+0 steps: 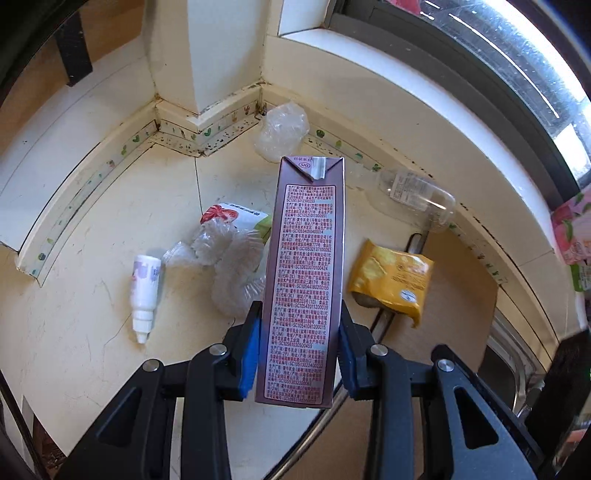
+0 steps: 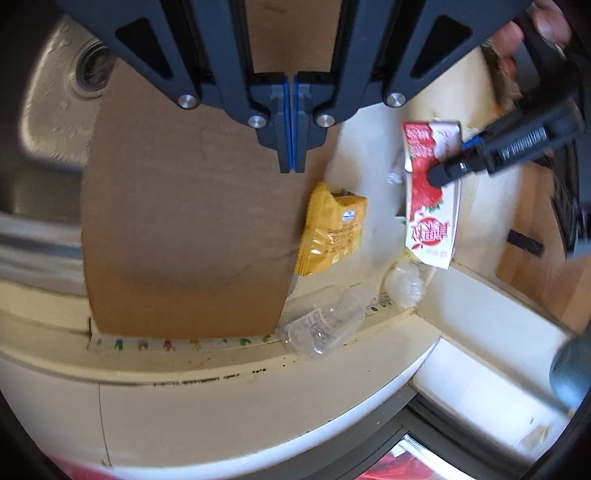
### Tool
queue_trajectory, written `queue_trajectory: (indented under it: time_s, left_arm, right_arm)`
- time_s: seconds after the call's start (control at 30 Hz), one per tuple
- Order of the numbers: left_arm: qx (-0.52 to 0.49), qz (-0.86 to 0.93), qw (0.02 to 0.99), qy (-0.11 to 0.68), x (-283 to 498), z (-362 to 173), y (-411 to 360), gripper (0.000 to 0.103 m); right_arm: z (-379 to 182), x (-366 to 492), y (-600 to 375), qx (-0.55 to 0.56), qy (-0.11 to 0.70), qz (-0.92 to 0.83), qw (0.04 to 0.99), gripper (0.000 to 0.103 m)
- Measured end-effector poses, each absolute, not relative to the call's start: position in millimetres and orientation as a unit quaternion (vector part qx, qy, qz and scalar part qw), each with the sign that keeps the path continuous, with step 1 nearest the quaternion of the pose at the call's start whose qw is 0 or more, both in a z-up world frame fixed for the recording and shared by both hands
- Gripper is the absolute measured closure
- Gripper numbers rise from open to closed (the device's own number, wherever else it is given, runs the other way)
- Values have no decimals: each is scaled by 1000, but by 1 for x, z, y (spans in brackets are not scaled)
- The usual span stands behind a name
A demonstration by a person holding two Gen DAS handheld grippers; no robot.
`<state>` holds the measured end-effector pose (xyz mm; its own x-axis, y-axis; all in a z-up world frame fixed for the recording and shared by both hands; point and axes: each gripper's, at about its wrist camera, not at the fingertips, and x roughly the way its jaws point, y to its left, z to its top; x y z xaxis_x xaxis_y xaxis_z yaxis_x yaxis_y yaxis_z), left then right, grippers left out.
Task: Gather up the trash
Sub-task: 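Grasp the pink carton with the left tool while the right tool grasps the yellow snack packet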
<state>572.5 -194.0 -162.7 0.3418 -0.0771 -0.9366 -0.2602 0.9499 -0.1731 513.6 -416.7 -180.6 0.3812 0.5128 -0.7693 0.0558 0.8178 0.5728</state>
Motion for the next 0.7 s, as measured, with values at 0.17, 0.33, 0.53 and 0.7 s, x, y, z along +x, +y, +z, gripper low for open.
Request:
queue_trajectory:
  time_s: [0.17, 0.33, 0.53, 0.7]
  left_arm:
    - [-151, 49, 817, 555, 554, -136, -183, 69]
    - [-162, 46, 825, 539, 530, -114, -163, 69]
    - [-163, 53, 835, 522, 501, -98, -139, 69]
    - [-174, 64, 836, 517, 481, -95, -120, 69]
  right_arm:
    - [-173, 527, -411, 291, 521, 144, 790, 54]
    - [-176, 551, -393, 269, 528, 137, 794, 54]
    - [-176, 570, -363, 199, 532, 133, 812, 54]
    - [-183, 577, -338, 153, 546, 144, 811, 54]
